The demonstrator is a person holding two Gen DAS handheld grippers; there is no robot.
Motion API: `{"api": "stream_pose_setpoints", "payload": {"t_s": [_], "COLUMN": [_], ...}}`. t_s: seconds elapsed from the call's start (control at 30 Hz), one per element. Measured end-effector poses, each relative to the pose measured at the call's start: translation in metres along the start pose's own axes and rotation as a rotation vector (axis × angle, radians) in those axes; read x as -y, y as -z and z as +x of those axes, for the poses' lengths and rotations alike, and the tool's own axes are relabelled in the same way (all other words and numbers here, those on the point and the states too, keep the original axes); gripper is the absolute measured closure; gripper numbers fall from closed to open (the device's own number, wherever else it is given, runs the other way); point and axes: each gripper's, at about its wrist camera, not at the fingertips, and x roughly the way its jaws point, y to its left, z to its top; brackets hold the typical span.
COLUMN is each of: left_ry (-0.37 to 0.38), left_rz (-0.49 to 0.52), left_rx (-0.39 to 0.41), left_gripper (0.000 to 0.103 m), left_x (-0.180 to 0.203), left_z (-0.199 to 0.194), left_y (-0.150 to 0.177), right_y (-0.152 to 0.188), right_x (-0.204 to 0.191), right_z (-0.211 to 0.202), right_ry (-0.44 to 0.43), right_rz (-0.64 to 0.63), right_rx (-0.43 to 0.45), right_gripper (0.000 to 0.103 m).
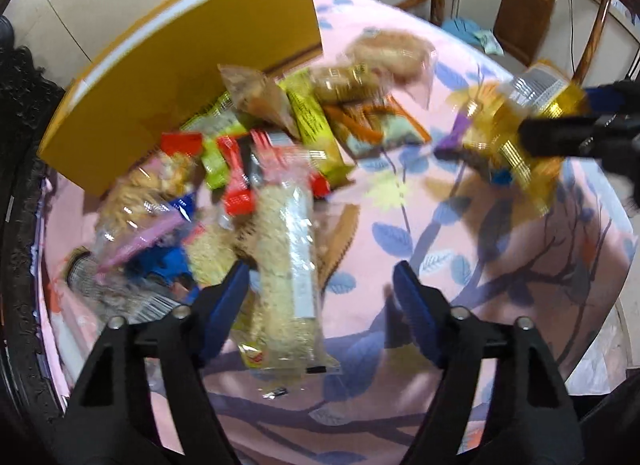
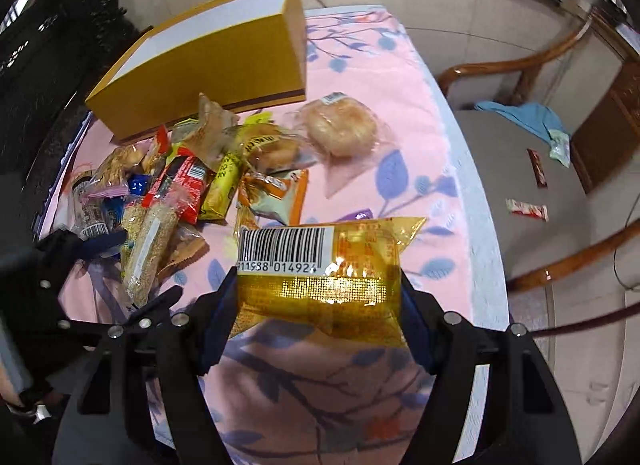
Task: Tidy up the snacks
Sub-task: 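Grasp the yellow barcoded snack bag with the right tool while the left tool grasps a grain bar, then carry both snacks over the yellow box and open both tools to drop them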
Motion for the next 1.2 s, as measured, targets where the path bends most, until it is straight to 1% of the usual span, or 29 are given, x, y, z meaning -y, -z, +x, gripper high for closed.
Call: {"api": "stream_pose_setpoints", "payload": {"t_s": [0.07,0.1,0.13,0.17,0.23,0.3,0.4,0.5,0.63,0.7,0.77,0.83,0.9,0.97,1.03,1.1,1.2], "left_ry": [0.011,0.012,0.008,0.004,0.021,0.010,0.025,0.032,0.027,0.013,-0.009,-0.020,-0.028,-0.040,-0.056,-0.091,-0.103], "left_rz": [-0.025,-0.034,-0.045,-0.058,-0.095,-0.102,-0.118,-0.155,-0.220,-0.254,-0.295,-0.324,-0.356,-0.393,-0.419,-0.415,-0.419], "left_rx": [-0.028,-0.038,-0.051,-0.058,-0.053,-0.035,-0.009,0.037,0.105,0.147,0.207,0.255,0.301,0.352,0.389,0.413,0.422], "left_gripper": [0.039,0.048,0.064,0.073,0.074,0.074,0.074,0.074,0.074,0.074,0.074,0.074,0.074,0.074,0.074,0.074,0.074], "left_x": [-0.002,-0.004,-0.006,-0.009,-0.017,-0.023,-0.027,-0.042,-0.061,-0.072,-0.085,-0.103,-0.125,-0.151,-0.175,-0.194,-0.218], "left_z": [0.008,0.011,0.015,0.017,0.016,0.010,-0.001,-0.028,-0.059,-0.073,-0.094,-0.105,-0.121,-0.131,-0.135,-0.132,-0.121], "left_y": [0.004,0.004,0.005,0.007,0.009,0.013,0.015,0.020,0.013,-0.001,-0.011,-0.022,-0.032,-0.055,-0.074,-0.098,-0.127], "right_y": [0.001,0.001,0.001,0.000,-0.003,-0.006,-0.013,-0.025,-0.044,-0.056,-0.072,-0.087,-0.110,-0.138,-0.161,-0.189,-0.226], "right_x": [0.000,-0.001,-0.002,-0.003,-0.003,-0.004,-0.008,-0.017,-0.032,-0.041,-0.051,-0.058,-0.069,-0.080,-0.089,-0.099,-0.110], "right_z": [-0.002,-0.002,-0.003,-0.003,-0.005,-0.006,-0.011,-0.020,-0.033,-0.040,-0.047,-0.051,-0.055,-0.055,-0.053,-0.045,-0.028], "right_ry": [0.003,0.004,0.005,0.005,0.002,-0.003,-0.022,-0.048,-0.089,-0.109,-0.135,-0.161,-0.189,-0.214,-0.226,-0.229,-0.233], "right_rz": [0.007,0.008,0.008,0.008,0.009,0.005,0.002,-0.016,-0.052,-0.073,-0.096,-0.109,-0.132,-0.159,-0.176,-0.198,-0.213], "right_rx": [0.003,0.006,0.009,0.009,0.015,0.021,0.041,0.073,0.132,0.167,0.209,0.241,0.286,0.332,0.361,0.386,0.397], "right_gripper": [0.030,0.030,0.030,0.030,0.030,0.030,0.030,0.030,0.030,0.030,0.030,0.030,0.030,0.030,0.030,0.030,0.030]}}
